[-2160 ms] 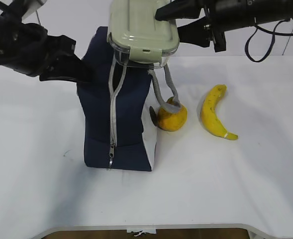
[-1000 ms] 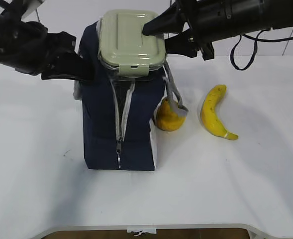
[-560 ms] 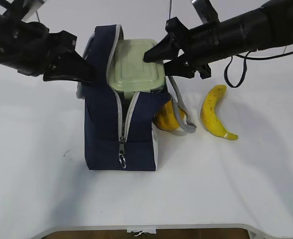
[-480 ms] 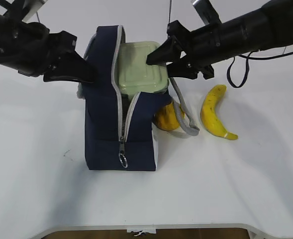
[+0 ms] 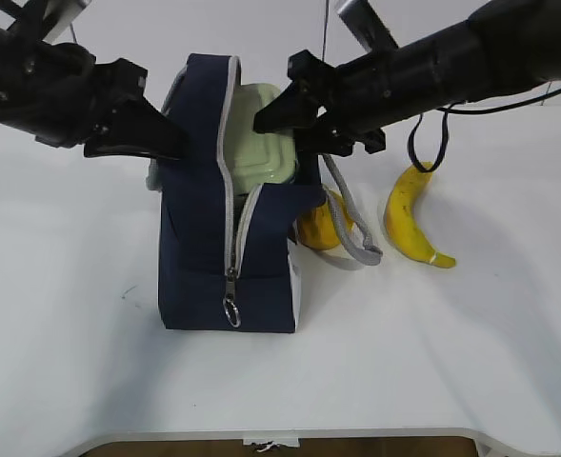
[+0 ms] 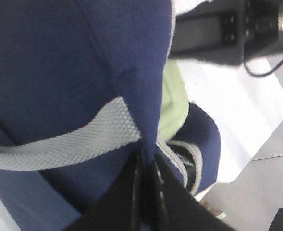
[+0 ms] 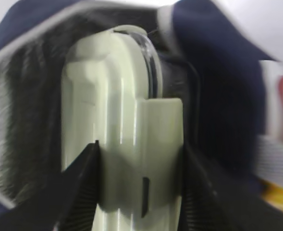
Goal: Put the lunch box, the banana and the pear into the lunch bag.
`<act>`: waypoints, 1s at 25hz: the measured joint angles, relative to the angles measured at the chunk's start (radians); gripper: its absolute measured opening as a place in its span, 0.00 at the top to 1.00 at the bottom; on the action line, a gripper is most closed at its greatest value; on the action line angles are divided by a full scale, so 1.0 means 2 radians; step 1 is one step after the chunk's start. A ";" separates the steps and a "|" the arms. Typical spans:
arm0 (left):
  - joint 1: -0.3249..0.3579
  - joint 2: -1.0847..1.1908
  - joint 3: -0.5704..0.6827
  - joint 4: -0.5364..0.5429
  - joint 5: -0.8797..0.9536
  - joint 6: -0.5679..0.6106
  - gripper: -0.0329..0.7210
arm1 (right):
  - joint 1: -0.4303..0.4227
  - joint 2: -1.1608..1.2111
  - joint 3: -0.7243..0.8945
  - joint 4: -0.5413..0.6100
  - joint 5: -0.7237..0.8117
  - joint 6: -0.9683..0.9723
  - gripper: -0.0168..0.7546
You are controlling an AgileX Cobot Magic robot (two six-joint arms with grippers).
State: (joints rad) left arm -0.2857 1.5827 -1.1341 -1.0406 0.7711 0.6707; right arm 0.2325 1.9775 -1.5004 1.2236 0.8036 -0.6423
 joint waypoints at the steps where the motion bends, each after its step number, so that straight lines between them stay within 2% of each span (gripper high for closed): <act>1: 0.000 0.000 0.000 -0.001 0.000 0.000 0.96 | 0.006 0.000 -0.001 0.001 0.000 -0.007 0.49; 4: 0.000 0.000 0.000 -0.005 0.001 0.000 0.96 | 0.023 0.013 -0.016 0.001 0.000 -0.021 0.49; 9: 0.000 0.000 0.000 -0.006 0.001 0.000 0.96 | 0.027 0.050 -0.050 0.001 0.000 -0.024 0.49; 14: 0.000 0.000 0.000 0.013 0.015 0.000 0.96 | 0.027 0.071 -0.071 -0.035 -0.005 -0.012 0.49; 16: 0.000 0.000 0.000 0.029 0.021 0.000 0.96 | 0.027 0.074 -0.073 -0.071 -0.017 0.013 0.49; 18: 0.000 0.000 -0.001 0.038 0.023 0.000 0.96 | 0.027 0.074 -0.073 -0.084 -0.022 0.027 0.50; 25: 0.000 0.024 -0.004 0.046 0.024 0.000 0.96 | 0.030 0.077 -0.080 -0.068 -0.024 0.030 0.50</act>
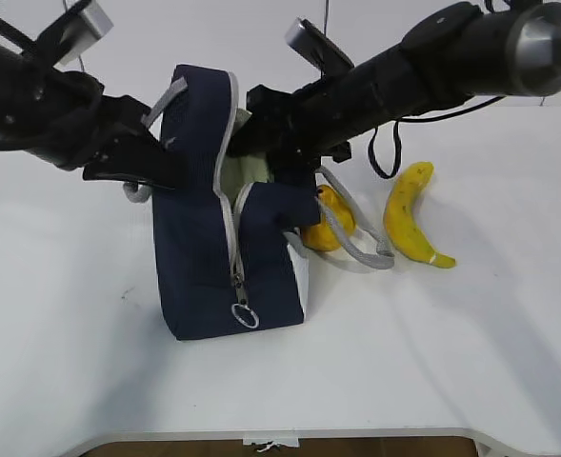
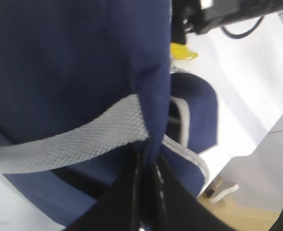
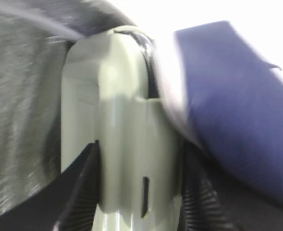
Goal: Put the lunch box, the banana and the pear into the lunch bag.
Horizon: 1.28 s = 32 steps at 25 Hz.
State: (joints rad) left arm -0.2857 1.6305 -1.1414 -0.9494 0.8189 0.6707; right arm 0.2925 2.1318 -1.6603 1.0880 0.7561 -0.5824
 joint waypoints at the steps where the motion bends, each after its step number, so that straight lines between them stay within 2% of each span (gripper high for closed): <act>1: 0.000 0.002 0.000 -0.001 0.000 0.000 0.96 | 0.001 0.005 -0.004 0.003 -0.001 -0.002 0.50; 13: 0.000 0.005 0.000 0.001 -0.011 0.000 0.96 | 0.003 0.054 -0.053 -0.002 -0.015 -0.007 0.50; 24: 0.000 0.005 0.000 0.021 -0.012 0.000 0.96 | 0.003 0.069 -0.058 -0.007 -0.014 -0.008 0.49; 27: 0.000 0.005 0.000 0.021 -0.012 0.000 0.96 | 0.003 0.070 -0.058 -0.007 -0.014 -0.006 0.45; 29: 0.000 0.005 0.000 0.022 -0.012 0.000 0.96 | 0.003 0.070 -0.058 -0.006 -0.012 -0.004 0.35; 32: 0.000 0.005 0.000 0.022 -0.012 0.000 0.96 | 0.001 0.070 -0.061 -0.004 -0.004 -0.001 0.26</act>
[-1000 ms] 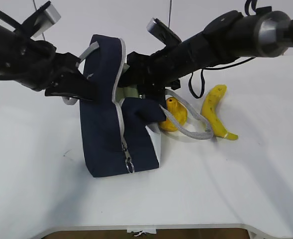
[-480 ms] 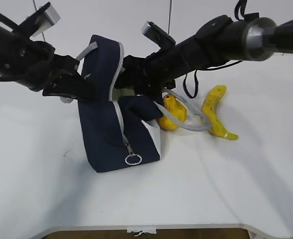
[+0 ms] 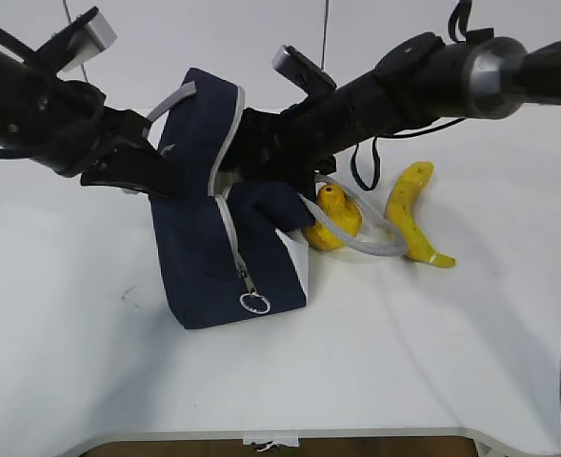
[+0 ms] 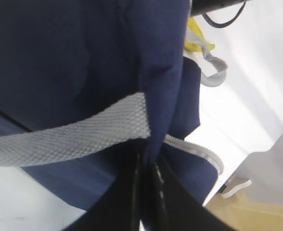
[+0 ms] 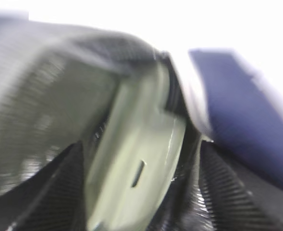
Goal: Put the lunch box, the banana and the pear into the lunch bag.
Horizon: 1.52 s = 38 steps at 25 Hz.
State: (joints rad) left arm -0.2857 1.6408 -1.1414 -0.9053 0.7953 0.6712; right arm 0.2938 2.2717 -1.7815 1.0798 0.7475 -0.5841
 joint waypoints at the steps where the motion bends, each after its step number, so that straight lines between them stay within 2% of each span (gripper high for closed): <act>1: 0.000 0.000 0.000 0.001 0.000 0.000 0.96 | -0.001 0.000 0.000 0.000 0.003 0.000 0.25; 5: 0.000 0.000 0.000 0.001 0.000 0.000 0.96 | -0.010 -0.014 0.000 -0.006 0.014 0.002 0.24; 15: 0.000 0.000 0.000 0.002 0.002 0.000 0.96 | -0.052 -0.073 -0.001 -0.073 0.027 0.035 0.23; 22: 0.000 0.000 0.000 0.003 0.004 0.000 0.96 | -0.093 -0.086 -0.001 -0.201 0.068 0.156 0.23; 30: 0.000 0.000 0.000 0.011 0.004 0.000 0.96 | -0.096 -0.086 -0.001 -0.364 0.108 0.292 0.23; 34: 0.000 0.000 0.000 0.012 0.004 0.000 0.96 | -0.096 -0.085 -0.001 -0.402 0.108 0.334 0.24; 38: 0.000 0.000 0.000 0.014 0.005 0.000 0.96 | -0.096 -0.072 -0.001 -0.409 0.104 0.354 0.28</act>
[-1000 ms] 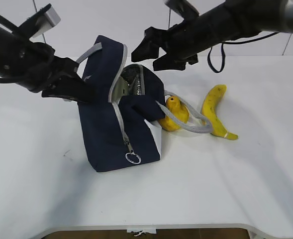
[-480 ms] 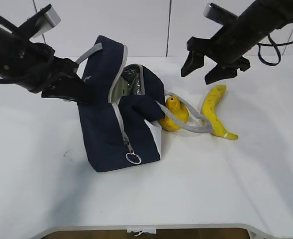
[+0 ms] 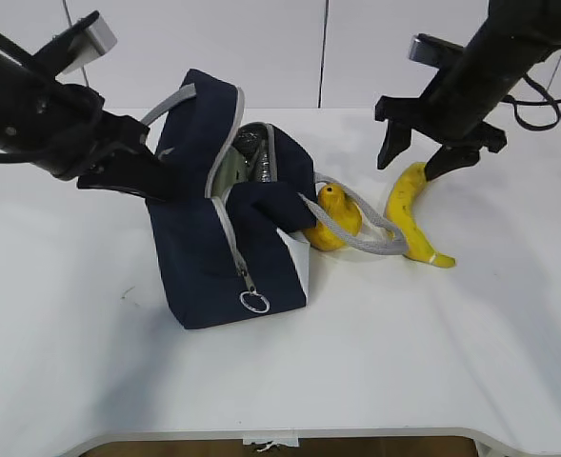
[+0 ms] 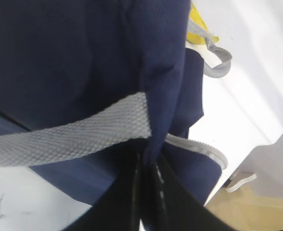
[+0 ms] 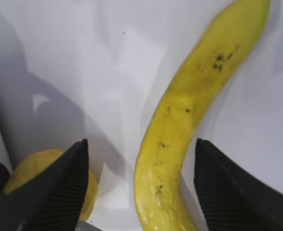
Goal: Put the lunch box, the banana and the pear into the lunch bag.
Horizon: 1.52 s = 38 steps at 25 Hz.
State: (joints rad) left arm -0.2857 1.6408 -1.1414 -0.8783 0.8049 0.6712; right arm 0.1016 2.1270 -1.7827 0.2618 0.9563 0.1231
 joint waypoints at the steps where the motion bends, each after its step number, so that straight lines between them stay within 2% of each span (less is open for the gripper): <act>1: 0.000 0.000 0.000 0.000 0.000 0.000 0.96 | 0.000 0.003 0.000 -0.001 -0.004 0.002 0.28; 18: 0.000 0.000 0.000 0.002 0.001 0.000 0.96 | 0.000 0.044 0.000 -0.022 -0.008 0.016 0.30; 20: 0.000 0.000 0.000 0.003 0.001 0.000 0.96 | 0.000 0.044 0.000 -0.024 -0.007 0.016 0.33; 23: 0.000 0.000 0.000 0.003 0.001 0.000 0.96 | 0.000 0.045 0.000 -0.024 0.000 0.017 0.47; 26: 0.000 0.000 0.000 0.003 0.001 0.000 0.96 | 0.000 0.049 -0.002 -0.022 0.004 0.017 0.54; 38: 0.000 0.000 0.000 0.003 0.003 0.000 0.95 | 0.000 0.053 -0.016 -0.023 0.035 0.015 0.64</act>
State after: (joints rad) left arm -0.2857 1.6408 -1.1414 -0.8725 0.8100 0.6712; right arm 0.1016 2.2332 -1.8149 0.2152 1.0259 0.1537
